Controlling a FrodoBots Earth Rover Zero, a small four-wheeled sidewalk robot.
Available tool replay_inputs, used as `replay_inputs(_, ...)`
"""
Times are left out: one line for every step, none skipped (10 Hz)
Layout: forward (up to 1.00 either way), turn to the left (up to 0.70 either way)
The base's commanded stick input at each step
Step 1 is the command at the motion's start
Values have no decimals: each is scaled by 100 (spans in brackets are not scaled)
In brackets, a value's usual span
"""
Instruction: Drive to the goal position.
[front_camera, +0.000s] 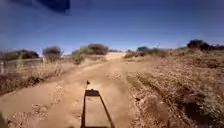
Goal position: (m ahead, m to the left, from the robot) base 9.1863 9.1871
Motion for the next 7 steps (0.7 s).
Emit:
replay_inputs(50, 0)
replay_inputs(50, 0)
replay_inputs(50, 0)
replay_inputs(50, 0)
replay_inputs(50, 0)
replay_inputs(50, 0)
replay_inputs(50, 0)
